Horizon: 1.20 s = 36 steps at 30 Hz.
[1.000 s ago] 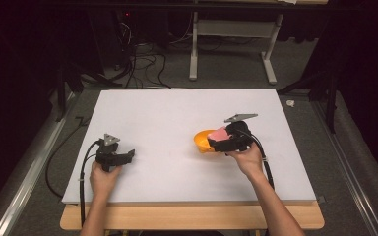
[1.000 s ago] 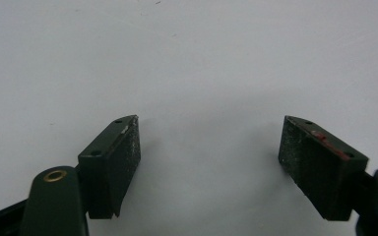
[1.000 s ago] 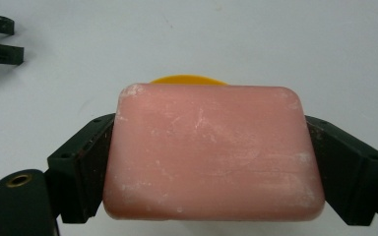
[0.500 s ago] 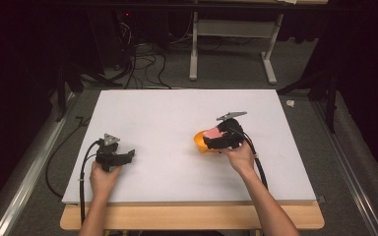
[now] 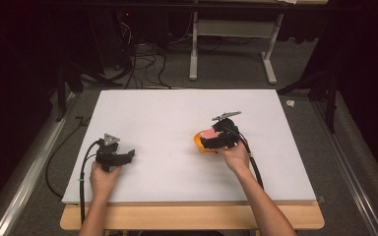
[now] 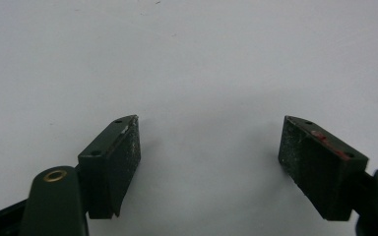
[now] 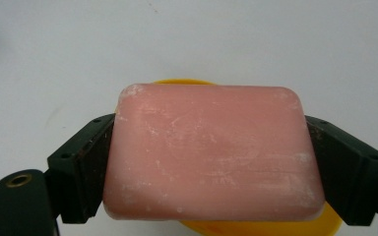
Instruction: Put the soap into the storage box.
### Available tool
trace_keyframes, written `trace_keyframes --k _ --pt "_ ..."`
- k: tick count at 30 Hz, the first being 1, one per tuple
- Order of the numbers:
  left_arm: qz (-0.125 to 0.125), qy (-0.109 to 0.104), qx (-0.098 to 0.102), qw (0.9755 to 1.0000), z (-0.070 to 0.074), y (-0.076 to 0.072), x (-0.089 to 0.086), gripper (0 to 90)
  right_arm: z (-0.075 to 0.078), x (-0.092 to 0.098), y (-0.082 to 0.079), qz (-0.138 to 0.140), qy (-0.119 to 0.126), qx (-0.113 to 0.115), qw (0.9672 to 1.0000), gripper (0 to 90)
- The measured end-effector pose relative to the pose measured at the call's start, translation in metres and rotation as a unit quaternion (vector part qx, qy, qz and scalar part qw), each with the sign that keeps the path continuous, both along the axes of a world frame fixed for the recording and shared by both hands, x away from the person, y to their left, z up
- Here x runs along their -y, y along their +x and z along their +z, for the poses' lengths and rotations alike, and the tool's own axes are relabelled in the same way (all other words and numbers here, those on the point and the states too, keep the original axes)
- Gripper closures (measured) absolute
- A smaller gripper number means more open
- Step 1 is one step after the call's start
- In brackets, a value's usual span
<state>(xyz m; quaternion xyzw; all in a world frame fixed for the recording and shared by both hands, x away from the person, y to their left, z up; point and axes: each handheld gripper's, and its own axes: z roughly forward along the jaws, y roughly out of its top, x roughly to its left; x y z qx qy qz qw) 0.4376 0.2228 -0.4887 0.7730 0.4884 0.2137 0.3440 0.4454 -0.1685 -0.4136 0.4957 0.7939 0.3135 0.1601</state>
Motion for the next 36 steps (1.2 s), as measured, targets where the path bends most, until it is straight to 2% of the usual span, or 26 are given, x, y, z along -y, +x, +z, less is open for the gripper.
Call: trace_keyframes --k 11,36 --pt "0.0 0.0 0.0 1.0 0.0 0.0 0.0 24.3 -0.003 0.002 0.001 -0.003 0.009 -0.025 0.9996 13.6" --pt "0.0 0.0 0.0 1.0 0.0 0.0 0.0 24.3 -0.012 0.011 0.003 -0.011 0.031 -0.047 0.9983 13.6"
